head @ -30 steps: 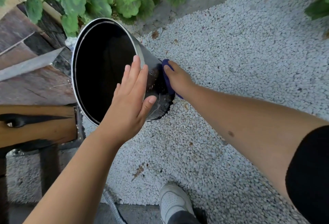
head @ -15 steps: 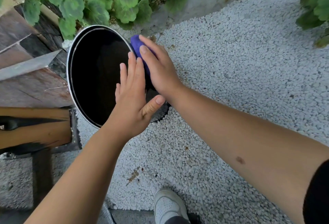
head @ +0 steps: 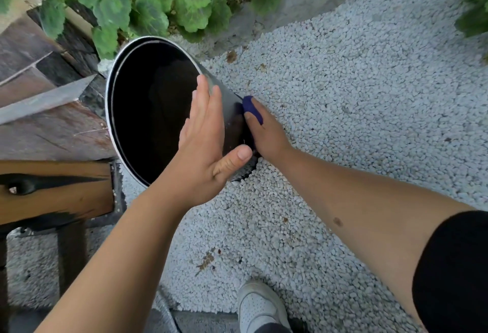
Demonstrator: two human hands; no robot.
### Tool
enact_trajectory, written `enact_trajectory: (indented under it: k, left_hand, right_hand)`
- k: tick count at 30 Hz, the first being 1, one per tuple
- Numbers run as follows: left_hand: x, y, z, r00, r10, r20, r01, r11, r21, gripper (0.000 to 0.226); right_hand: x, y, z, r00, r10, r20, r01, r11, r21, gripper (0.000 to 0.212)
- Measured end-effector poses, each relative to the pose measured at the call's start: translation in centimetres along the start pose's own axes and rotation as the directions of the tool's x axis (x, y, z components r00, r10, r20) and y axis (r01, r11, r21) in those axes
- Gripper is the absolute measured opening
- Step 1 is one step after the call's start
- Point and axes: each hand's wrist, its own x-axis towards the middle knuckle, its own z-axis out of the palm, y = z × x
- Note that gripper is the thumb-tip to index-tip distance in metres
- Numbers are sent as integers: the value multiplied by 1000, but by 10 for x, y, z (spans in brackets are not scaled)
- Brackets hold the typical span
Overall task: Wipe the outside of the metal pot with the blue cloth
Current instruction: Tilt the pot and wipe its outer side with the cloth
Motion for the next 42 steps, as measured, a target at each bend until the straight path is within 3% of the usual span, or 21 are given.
enact_trajectory:
  k: [3, 5, 9, 14, 19, 23, 26, 29, 36, 40, 42]
  left_hand:
    - [-16, -12, -11, 999, 42, 26, -47, 969, 244, 93]
    - [-24, -14, -10, 998, 49, 39, -58, 961, 269, 83]
    - [-23, -9, -1, 998, -58, -30, 60, 993, 106, 63]
    - [-22, 3, 5, 980, -181, -80, 180, 983, -18, 60]
    - [-7, 19, 14, 942, -268, -201, 237, 957, -166, 61]
    - [7, 19, 16, 880, -388, -273, 325, 912, -249, 64]
    - [11, 16, 14, 865, -395, -310, 360, 918, -165, 74]
    - [6, 12, 10, 903, -320, -285, 338, 941, 12, 94]
    - [7, 12, 11, 913, -290, -285, 302, 953, -5, 89]
    - [6, 10, 11, 923, -265, -280, 262, 964, -49, 86]
    - [6, 9, 11, 924, -260, -280, 251, 966, -67, 85]
  right_hand:
    - [5, 12, 0, 997, 77, 27, -76, 996, -36, 58]
    - [8, 15, -1, 995, 96, 36, -94, 994, -58, 60]
    - [11, 12, -3, 988, 146, 48, -146, 989, -10, 59]
    - [13, -2, -9, 975, 206, 79, -220, 936, 274, 50]
    - [12, -39, -13, 987, 125, 105, -156, 914, 374, 21]
    - [7, -82, 3, 994, -79, 76, 39, 902, 429, 43]
    - [-6, -95, 18, 967, -245, 65, 210, 918, 336, 50]
    - [-8, -79, 20, 961, -273, 49, 249, 927, 280, 45]
    - [2, -9, 6, 992, 15, 124, -30, 992, 120, 50]
    - [5, 14, 1, 986, 68, 153, -67, 998, -13, 56]
    - [5, 15, 1, 985, 99, 145, -102, 995, 14, 56]
